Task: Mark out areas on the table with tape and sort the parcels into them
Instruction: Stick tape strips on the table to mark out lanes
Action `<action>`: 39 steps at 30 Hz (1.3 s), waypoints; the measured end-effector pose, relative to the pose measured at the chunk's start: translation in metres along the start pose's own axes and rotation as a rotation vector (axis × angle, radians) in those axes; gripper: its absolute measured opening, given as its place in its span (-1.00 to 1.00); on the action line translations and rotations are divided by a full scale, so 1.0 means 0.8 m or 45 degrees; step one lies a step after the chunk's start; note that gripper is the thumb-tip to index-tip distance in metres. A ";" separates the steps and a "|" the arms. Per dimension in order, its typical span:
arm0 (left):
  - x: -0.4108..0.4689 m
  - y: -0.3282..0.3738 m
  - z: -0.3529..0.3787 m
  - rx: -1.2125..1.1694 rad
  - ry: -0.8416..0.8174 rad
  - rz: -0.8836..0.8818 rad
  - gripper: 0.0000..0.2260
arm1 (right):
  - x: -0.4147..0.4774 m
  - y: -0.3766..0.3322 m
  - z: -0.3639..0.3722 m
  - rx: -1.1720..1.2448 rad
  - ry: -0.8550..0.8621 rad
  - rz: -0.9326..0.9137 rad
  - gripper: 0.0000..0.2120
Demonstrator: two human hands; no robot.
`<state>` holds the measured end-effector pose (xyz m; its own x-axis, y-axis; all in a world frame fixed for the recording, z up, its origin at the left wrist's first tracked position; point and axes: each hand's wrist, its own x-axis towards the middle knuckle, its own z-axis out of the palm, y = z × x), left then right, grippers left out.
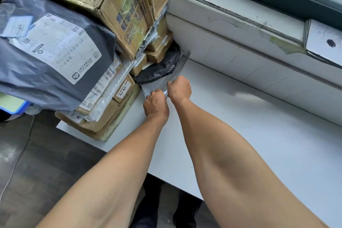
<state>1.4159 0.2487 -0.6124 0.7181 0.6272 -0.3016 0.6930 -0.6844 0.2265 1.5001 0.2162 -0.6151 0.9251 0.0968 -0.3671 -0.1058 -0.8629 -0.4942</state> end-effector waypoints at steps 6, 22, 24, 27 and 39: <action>-0.007 0.012 -0.025 -0.121 -0.025 0.095 -0.84 | -0.013 -0.006 -0.024 0.028 0.034 -0.005 -0.82; -0.087 0.075 -0.039 -0.155 -0.095 0.240 -0.86 | -0.050 0.042 -0.117 -0.024 0.084 -0.079 -0.69; -0.099 0.088 -0.039 -0.184 -0.097 0.259 -0.86 | -0.054 0.055 -0.131 -0.014 0.089 -0.045 -0.70; -0.119 0.112 -0.033 -0.218 -0.113 0.294 -0.85 | -0.056 0.079 -0.151 -0.036 0.108 -0.025 -0.70; -0.221 0.229 0.040 -0.145 -0.250 0.558 -0.87 | -0.058 0.244 -0.234 -0.018 0.264 0.213 -0.71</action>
<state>1.4141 0.0007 -0.5471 0.9254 0.2003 -0.3216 0.3391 -0.8163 0.4675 1.5049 -0.0495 -0.5465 0.9504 -0.1501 -0.2723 -0.2595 -0.8652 -0.4290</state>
